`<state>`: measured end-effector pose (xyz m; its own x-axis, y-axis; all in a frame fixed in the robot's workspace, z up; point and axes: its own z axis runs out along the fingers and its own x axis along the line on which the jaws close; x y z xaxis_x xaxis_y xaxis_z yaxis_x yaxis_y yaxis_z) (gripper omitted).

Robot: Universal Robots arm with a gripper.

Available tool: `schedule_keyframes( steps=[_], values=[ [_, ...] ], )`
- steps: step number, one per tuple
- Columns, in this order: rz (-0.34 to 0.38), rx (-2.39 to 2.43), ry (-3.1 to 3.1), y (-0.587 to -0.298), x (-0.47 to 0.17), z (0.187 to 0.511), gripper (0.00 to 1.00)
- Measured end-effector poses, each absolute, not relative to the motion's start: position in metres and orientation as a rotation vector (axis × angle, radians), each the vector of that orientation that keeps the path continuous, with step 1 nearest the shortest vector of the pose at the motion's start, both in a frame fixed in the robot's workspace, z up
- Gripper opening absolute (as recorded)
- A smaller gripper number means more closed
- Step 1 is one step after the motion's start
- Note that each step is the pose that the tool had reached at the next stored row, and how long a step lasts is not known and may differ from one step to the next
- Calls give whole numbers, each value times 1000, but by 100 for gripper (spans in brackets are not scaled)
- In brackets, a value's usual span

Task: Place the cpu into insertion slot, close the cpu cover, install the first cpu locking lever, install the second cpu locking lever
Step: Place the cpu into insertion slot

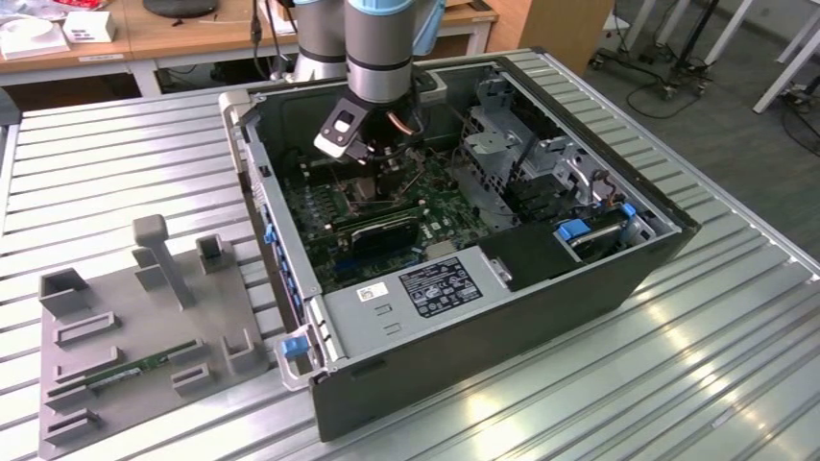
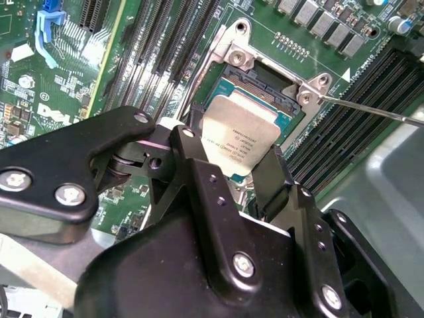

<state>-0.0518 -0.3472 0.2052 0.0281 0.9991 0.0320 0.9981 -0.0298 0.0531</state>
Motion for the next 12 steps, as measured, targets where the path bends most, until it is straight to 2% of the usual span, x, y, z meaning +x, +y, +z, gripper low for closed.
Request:
schedule_keyframes(
  steps=[12],
  values=[
    [94,2241,2177,-346,-52,204,54]
  ],
)
